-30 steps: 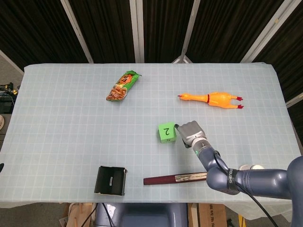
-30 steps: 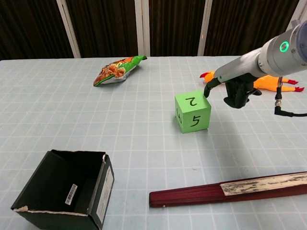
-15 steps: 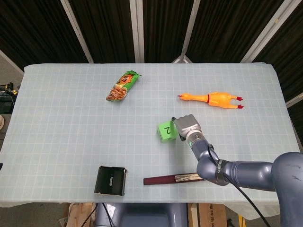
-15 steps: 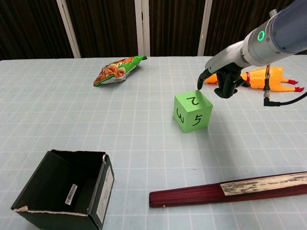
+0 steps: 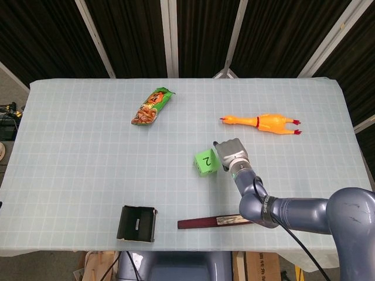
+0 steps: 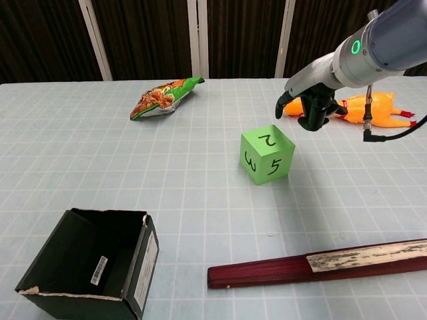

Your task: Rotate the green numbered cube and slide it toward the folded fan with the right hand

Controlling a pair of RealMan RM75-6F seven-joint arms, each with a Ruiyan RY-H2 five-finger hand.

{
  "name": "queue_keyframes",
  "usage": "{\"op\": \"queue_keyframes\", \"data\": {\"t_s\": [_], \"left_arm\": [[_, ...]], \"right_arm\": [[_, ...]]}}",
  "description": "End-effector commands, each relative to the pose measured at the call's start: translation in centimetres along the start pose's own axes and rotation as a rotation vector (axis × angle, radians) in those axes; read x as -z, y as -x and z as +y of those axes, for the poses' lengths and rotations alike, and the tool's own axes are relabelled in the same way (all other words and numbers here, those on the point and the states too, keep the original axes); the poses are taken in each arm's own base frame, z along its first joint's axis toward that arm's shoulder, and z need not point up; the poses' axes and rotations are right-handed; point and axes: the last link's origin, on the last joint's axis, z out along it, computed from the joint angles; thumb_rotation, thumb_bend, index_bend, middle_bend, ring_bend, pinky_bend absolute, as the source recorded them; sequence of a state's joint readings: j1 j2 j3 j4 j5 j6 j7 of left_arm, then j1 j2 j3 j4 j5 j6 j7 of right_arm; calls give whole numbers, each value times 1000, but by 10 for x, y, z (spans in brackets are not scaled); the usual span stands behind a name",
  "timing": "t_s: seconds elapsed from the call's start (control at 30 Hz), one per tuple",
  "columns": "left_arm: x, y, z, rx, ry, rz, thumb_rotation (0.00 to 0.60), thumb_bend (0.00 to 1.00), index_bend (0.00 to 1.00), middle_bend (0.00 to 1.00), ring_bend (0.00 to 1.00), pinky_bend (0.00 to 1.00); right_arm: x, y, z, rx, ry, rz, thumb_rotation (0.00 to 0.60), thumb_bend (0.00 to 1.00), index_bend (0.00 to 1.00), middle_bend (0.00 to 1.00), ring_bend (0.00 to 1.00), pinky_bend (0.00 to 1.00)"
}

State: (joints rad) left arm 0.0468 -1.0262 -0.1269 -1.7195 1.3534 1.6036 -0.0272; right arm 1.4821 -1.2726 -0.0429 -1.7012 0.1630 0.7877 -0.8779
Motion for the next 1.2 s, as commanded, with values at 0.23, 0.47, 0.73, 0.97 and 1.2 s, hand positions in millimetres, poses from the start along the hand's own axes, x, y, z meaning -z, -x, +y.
{"op": "queue_keyframes", "data": {"t_s": [0.23, 0.47, 0.73, 0.97, 1.2], "left_arm": [[1, 0, 0, -2, -4, 3, 600, 258, 31, 0, 40, 162], [0, 0, 0, -1, -9, 5, 600, 258, 31, 0, 40, 162], [-2, 1, -1, -2, -11, 1, 600, 258, 31, 0, 40, 162], [-1, 0, -1, 0, -11, 3, 600, 258, 31, 0, 40, 162], [-1, 0, -1, -3, -15, 8, 600, 258, 31, 0, 40, 162]], "right_arm": [[-2, 9, 7, -2, 2, -37, 600, 729, 129, 830, 860, 711], [0, 13, 2, 3, -39, -47, 600, 729, 129, 830, 860, 710], [2, 10, -6, 12, -77, -43, 600, 730, 129, 830, 860, 711], [-2, 5, -15, 18, -87, -27, 600, 729, 129, 830, 860, 711], [-10, 0, -22, 32, -83, -16, 600, 730, 130, 830, 860, 711]]}}
